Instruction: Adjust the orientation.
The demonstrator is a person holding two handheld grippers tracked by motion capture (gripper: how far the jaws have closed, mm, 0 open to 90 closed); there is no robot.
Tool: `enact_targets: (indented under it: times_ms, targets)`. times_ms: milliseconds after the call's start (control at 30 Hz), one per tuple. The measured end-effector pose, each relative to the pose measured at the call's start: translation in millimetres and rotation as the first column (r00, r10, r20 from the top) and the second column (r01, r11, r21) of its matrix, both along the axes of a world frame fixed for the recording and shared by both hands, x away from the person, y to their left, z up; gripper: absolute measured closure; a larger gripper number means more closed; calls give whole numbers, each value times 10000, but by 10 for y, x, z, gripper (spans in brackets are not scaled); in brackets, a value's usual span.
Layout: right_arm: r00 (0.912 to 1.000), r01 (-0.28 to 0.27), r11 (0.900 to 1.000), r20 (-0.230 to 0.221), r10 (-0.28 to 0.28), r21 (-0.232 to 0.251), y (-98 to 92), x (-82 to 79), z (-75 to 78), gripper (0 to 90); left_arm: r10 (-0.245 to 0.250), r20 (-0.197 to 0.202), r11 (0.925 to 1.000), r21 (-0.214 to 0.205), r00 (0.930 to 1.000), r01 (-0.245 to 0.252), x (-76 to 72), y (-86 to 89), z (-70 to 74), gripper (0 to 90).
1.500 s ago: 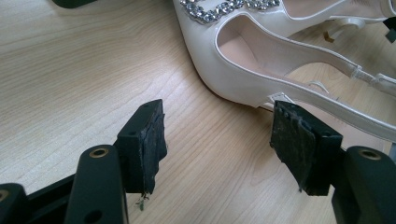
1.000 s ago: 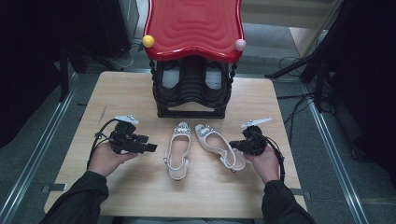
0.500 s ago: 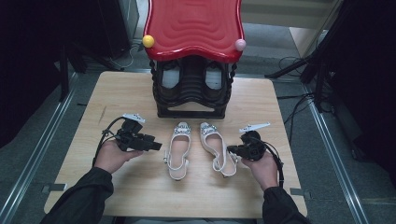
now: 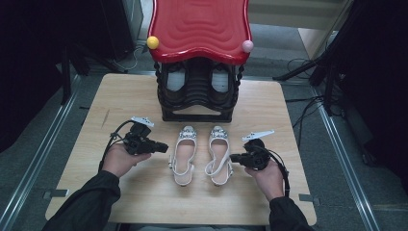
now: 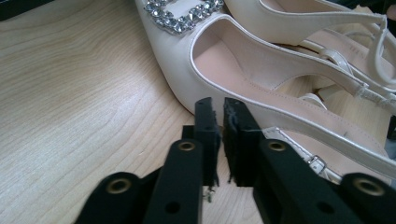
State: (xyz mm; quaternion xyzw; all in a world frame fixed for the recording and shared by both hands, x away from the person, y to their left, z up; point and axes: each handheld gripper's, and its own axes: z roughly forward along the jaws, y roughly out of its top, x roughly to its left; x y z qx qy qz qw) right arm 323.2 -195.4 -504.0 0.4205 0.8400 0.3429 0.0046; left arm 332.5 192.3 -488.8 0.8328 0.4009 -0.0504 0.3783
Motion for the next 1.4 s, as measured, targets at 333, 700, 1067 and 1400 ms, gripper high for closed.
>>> enact_targets:
  times_ms: [333,700,1067,1400]
  targets:
    - [9974,711,9969,107,-708,-340,32,105,-80,900,-109,-119,9997,215,9999,111,73,-50,-122,900]
    - [9960,878,9957,175,-874,-287,74,166,-124,900,-70,-88,9987,499,9999,74,101,-196,-205,900]
    - [9959,884,9958,212,-879,-254,113,180,-132,900,-161,-462,9977,646,9988,190,101,-258,-264,900]
    - [9972,703,9972,281,-696,-252,173,216,-135,900,-202,-699,9987,451,9973,234,85,-291,-277,900]
